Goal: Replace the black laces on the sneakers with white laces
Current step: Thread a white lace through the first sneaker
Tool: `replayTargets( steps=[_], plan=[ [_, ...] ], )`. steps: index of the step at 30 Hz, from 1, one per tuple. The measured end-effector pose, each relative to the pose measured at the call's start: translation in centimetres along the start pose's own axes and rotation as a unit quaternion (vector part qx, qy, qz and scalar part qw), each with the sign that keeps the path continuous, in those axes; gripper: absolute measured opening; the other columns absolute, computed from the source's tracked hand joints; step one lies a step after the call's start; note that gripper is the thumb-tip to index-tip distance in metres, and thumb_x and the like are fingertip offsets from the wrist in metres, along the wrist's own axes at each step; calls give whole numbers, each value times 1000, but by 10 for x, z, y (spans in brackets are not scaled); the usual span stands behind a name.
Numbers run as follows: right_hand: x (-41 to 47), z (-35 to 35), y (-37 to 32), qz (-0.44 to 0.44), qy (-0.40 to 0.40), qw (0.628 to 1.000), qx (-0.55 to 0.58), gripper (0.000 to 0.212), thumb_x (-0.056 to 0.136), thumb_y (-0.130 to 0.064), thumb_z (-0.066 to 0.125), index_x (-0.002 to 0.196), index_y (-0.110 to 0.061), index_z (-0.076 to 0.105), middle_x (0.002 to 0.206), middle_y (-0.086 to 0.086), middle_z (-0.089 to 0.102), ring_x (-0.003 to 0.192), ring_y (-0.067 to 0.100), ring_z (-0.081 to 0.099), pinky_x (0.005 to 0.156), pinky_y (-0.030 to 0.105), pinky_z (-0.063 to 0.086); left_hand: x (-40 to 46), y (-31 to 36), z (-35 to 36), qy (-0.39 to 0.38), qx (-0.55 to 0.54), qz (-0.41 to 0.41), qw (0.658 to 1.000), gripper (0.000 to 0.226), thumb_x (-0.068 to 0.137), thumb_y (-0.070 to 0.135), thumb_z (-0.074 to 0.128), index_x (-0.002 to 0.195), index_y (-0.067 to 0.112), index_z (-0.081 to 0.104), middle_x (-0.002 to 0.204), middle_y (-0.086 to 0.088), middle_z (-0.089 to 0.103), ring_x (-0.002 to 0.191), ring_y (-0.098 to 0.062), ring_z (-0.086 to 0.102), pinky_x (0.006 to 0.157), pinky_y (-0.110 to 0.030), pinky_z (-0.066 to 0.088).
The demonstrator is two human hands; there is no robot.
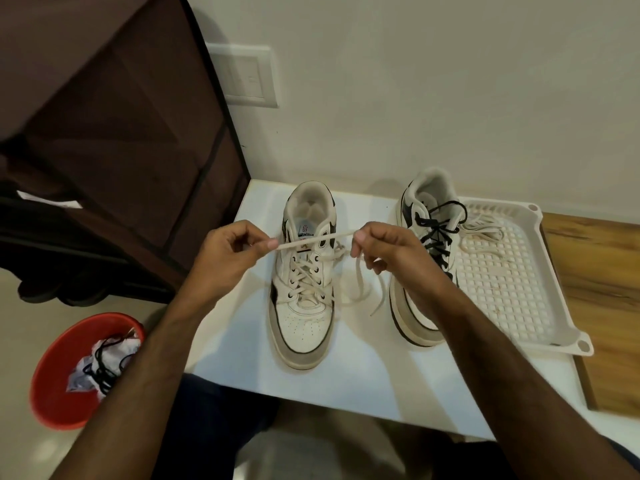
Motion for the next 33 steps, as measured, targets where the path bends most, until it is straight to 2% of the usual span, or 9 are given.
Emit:
replayTargets(
  steps=[3, 8, 12, 17, 22, 25, 28, 31, 33],
  plan=[
    [1, -7, -4, -16, 23, 998, 57, 29, 104, -18, 54, 80, -6, 65, 70, -5, 58, 68, 11, 47, 68, 27, 37, -1, -4, 6, -37, 25, -7, 999, 2, 86, 10, 76, 85, 10, 74, 68, 10, 65, 63, -1, 51, 61, -12, 41],
    [1, -10, -14, -59, 35, 981, 180, 28, 105, -14, 48, 81, -8, 61, 77, -4, 60, 70, 14, 47, 68, 23, 42, 1, -8, 0, -39, 175, 21, 984, 10, 90, 21, 75, 83, 27, 75, 84, 11, 67, 72, -5, 52, 68, -16, 39],
    [2, -16, -13, -72, 43, 969, 230, 25, 105, -16, 46, 84, -9, 59, 80, -4, 60, 70, 15, 47, 70, 25, 42, -1, -8, -31, 76, 21, -8, 997, 16, 97, 28, 66, 86, 19, 72, 92, 7, 68, 86, -11, 60, 78, -27, 45],
    [0, -15, -17, -87, 24, 974, 206, 24, 100, -18, 50, 79, -10, 60, 81, -2, 60, 73, 15, 50, 71, 26, 42, -11, -14, -62, 210, -184, -40, 959, 16, 103, 24, 58, 88, 21, 63, 98, 2, 74, 86, -13, 68, 71, -28, 49],
    [-8, 18, -34, -112, -12, 992, 53, 27, 100, -16, 58, 81, -1, 70, 100, 8, 66, 98, 12, 63, 81, 20, 44, -9, 20, -3, 32, -91, 2, 995, 31, 103, 30, 55, 87, 8, 69, 76, -8, 71, 62, -19, 61, 54, -28, 44],
    [-14, 47, -36, -113, -75, 991, 9, 26, 102, -12, 56, 85, 3, 69, 90, 2, 70, 87, 9, 64, 79, 16, 44, -22, 30, 56, -105, -34, -27, 994, 46, 103, 42, 50, 80, 9, 73, 74, -3, 72, 65, -13, 60, 57, -19, 43],
    [-18, 55, -35, -118, -90, 987, -54, 24, 104, -14, 56, 85, -3, 68, 77, -9, 66, 76, 22, 59, 71, 26, 46, -29, 28, 73, -130, -58, -65, 988, 47, 96, 46, 48, 79, 7, 67, 69, 4, 65, 65, -4, 58, 62, -12, 43],
    [-19, 52, -34, -113, -71, 986, -98, 24, 103, -19, 58, 85, -7, 71, 67, -16, 65, 94, 20, 70, 75, 27, 50, -27, 25, 68, -126, -107, -71, 984, 42, 98, 45, 53, 102, 9, 73, 83, -6, 68, 78, -10, 62, 68, -16, 47],
    [-18, 55, -28, -101, -69, 986, -113, 24, 102, -22, 61, 84, -13, 73, 64, -8, 67, 99, 14, 72, 79, 30, 54, -24, 26, 65, -117, -145, -64, 980, 31, 96, 40, 62, 105, 13, 76, 94, -11, 73, 85, -20, 65, 72, -23, 51]
  ],
)
Point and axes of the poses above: each hand's wrist, its own x-axis towards the middle knuckle, its own z-axis out of the palm, y = z × x, the point moved 10 cm from there along x, towards the middle knuckle
